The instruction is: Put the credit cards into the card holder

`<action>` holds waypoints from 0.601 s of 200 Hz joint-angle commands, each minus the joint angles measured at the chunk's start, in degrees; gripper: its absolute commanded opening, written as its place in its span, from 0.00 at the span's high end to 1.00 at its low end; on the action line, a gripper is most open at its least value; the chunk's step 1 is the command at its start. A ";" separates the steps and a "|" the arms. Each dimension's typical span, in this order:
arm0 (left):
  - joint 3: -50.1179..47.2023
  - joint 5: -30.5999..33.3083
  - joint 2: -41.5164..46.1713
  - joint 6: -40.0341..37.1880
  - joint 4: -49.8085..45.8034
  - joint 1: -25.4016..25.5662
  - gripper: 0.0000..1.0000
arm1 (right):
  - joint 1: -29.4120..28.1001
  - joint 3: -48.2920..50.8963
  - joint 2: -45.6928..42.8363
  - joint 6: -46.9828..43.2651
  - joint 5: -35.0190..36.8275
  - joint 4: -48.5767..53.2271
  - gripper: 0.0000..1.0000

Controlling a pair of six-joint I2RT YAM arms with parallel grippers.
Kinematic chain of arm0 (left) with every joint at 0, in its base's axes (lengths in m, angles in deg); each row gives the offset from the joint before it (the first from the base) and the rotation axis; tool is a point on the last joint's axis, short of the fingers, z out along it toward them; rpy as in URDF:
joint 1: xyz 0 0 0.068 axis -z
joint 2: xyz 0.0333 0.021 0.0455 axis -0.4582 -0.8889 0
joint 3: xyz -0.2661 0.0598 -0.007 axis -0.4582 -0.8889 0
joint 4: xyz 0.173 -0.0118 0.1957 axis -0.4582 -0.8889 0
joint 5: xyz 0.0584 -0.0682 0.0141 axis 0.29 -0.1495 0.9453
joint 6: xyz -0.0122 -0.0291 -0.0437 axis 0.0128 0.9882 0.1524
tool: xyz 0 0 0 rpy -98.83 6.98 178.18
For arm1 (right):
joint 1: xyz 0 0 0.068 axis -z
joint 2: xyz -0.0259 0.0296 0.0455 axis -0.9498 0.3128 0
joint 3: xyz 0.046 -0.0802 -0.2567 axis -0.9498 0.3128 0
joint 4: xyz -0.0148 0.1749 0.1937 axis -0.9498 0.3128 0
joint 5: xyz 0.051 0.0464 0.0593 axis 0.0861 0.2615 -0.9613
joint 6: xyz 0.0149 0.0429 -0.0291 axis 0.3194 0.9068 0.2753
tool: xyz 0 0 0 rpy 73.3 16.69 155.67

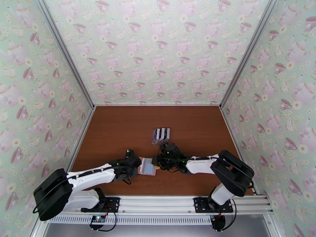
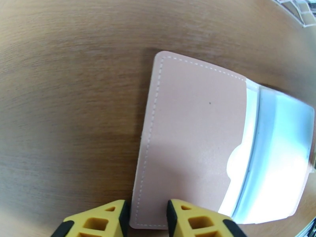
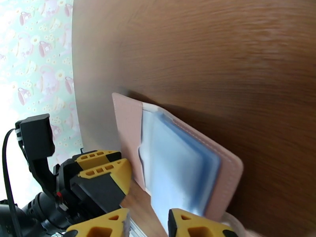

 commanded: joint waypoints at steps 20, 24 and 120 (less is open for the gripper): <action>-2.78 -5.72 -2.06 3.20 6.90 1.45 0.67 | 1.58 2.96 -1.22 -2.06 1.58 2.00 0.67; -2.74 -5.76 -2.18 3.32 7.05 1.56 0.67 | 1.78 3.12 -1.29 -2.14 1.52 1.93 0.67; -0.05 -9.16 -9.92 3.59 14.12 2.28 0.67 | 8.99 9.22 -4.24 -5.96 0.29 2.92 0.67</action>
